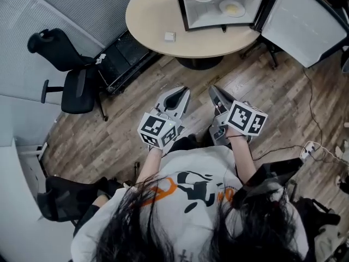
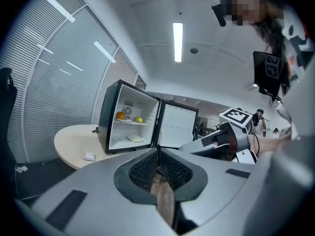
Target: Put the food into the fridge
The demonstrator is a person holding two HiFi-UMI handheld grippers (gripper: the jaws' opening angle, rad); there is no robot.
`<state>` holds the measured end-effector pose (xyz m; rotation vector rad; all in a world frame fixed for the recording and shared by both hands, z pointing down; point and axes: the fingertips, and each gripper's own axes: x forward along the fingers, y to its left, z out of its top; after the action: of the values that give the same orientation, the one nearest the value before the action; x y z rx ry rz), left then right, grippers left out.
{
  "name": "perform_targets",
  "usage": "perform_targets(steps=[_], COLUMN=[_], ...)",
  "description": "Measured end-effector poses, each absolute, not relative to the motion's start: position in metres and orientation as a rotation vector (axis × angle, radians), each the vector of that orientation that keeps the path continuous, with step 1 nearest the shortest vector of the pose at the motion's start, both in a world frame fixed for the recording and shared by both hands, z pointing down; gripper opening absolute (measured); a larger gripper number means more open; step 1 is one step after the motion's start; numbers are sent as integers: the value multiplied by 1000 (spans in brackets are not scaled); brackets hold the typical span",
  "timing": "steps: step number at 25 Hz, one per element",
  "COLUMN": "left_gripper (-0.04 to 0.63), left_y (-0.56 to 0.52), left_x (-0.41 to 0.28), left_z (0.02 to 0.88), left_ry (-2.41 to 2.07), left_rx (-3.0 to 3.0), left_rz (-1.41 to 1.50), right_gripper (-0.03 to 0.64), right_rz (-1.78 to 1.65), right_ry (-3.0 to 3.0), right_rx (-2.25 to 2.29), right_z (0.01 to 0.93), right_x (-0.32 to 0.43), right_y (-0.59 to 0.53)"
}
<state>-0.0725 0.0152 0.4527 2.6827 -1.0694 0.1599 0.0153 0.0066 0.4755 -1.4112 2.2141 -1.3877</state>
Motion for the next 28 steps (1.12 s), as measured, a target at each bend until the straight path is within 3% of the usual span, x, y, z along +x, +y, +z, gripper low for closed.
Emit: perform_targets(steps=[28], left_gripper=[12], left_y=[53], left_x=[-83], left_z=[451], left_ry=[-938], left_rx=[2733], left_rz=[116], right_gripper=[26], right_rz=[-1353], right_ry=[2224], right_rx=[-1484], right_z=[477], right_x=[-8], right_y=[54])
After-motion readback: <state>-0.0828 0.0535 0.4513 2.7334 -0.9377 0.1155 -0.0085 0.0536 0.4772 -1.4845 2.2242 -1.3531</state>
